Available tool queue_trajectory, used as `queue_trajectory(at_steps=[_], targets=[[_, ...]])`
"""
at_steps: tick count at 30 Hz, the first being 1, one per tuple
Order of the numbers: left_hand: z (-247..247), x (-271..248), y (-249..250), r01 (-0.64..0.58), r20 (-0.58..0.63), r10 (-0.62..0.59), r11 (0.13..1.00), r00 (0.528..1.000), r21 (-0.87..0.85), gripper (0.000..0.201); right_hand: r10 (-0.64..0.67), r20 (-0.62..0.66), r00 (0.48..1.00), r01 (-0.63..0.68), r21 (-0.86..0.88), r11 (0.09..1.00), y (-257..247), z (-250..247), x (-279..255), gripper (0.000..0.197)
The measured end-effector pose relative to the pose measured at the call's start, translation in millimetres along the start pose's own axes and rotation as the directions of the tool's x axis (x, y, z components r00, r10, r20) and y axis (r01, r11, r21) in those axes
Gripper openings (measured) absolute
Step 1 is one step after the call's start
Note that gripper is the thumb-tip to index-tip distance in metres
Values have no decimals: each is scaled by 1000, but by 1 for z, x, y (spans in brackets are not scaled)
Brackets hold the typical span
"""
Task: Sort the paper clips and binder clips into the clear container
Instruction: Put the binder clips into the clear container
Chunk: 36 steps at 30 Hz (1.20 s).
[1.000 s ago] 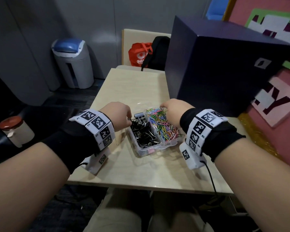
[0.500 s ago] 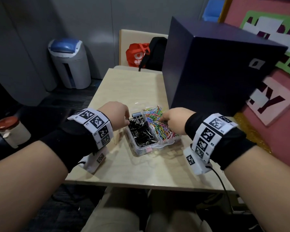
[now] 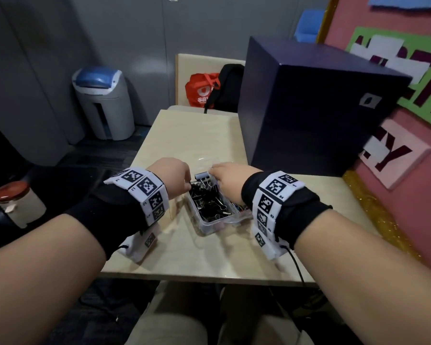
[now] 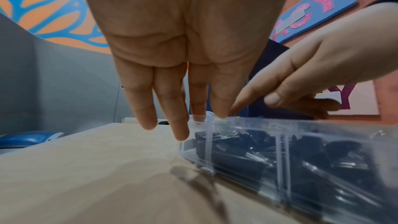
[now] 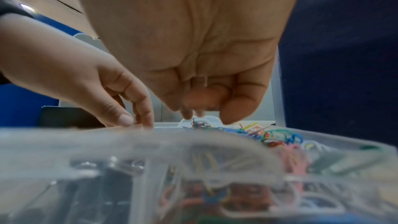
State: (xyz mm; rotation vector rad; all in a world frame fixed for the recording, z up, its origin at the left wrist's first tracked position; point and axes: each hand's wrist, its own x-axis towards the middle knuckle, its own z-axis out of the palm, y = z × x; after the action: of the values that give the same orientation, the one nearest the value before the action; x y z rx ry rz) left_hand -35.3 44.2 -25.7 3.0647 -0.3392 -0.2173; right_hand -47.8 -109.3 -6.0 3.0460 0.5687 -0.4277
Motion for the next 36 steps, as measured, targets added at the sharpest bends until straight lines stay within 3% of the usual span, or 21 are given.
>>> queue_trajectory(at_steps=[5,7,10,12,15,17,22,25,28,33,36], targets=[[1,2,-1,-7,11,7,1000,1000,3,29,74,146,986,-39,-231,972,5,2,0,35],[1,3,-1,-6,14,6,1000,1000,2,30,79,140,987,-49,-208,977,7,2,-2,38],[2,4,-1,-6,11,6,1000,1000,5,30,132,2,991,-132,-20,991,14,-5,-7,48],[2,4,-1,-3,9,3,1000,1000,4,29,189,-53,981,-190,-23,981,23,-9,-12,43],[3,4,-1,2,8,-2,1000,1000,3,30,239,79,968,-226,-144,963,23,-9,-19,40],[3,4,-1,3,3,-3,1000,1000,1,30,240,124,963,-233,-67,970,22,-6,-24,47],[4,2,1,31,-8,-31,999,999,-22,31,338,-72,938,-333,78,940,38,1,-46,45],[5,1,3,47,-23,-48,998,999,-38,32,351,1,936,-351,-26,936,39,7,-53,47],[5,-2,5,55,-37,-57,997,998,-46,32,318,54,947,-319,18,948,40,18,-56,41],[8,0,3,63,-59,-68,995,996,-82,29,342,-79,936,-333,110,937,46,22,-57,38],[9,6,3,62,-71,-70,992,995,-110,28,274,-151,950,-254,138,957,46,26,-46,42]])
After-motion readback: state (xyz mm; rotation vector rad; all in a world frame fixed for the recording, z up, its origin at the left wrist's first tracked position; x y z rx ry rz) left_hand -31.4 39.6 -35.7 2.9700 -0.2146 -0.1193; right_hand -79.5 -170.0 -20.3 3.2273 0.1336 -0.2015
